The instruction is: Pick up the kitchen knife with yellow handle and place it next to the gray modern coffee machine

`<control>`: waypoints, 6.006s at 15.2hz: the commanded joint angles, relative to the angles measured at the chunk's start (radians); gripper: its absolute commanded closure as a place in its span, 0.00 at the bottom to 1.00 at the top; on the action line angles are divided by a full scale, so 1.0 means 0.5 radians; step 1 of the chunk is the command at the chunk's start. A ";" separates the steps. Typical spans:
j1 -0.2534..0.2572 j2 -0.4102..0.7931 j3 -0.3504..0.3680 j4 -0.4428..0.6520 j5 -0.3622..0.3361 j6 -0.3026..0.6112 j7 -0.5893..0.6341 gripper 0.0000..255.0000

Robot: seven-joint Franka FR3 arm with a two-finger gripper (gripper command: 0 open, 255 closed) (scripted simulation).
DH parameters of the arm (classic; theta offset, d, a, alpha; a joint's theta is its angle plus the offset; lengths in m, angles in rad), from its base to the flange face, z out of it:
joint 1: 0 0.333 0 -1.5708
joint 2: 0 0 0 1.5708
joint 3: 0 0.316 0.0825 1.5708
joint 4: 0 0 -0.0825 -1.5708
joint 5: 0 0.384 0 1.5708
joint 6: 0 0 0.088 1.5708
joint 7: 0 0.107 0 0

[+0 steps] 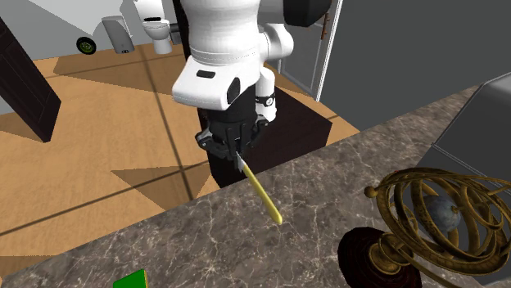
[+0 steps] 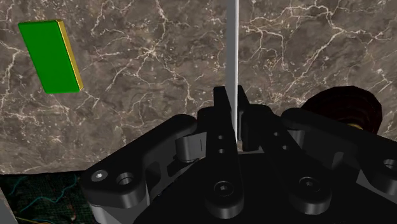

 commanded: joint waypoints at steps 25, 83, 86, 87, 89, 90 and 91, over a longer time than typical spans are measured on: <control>-0.094 0.130 -0.022 0.872 0.059 -0.756 -0.007 1.00; 1.019 -0.673 1.109 0.130 -0.242 -0.746 2.173 1.00; 1.018 -0.703 1.108 0.013 -0.241 -0.659 2.172 1.00; 1.018 -0.712 1.108 -0.025 -0.240 -0.630 2.172 1.00; 1.018 -0.728 1.108 -0.098 -0.240 -0.573 2.172 1.00; 1.018 -0.735 1.108 -0.133 -0.239 -0.545 2.172 1.00; 1.018 -0.742 1.108 -0.168 -0.239 -0.517 2.171 1.00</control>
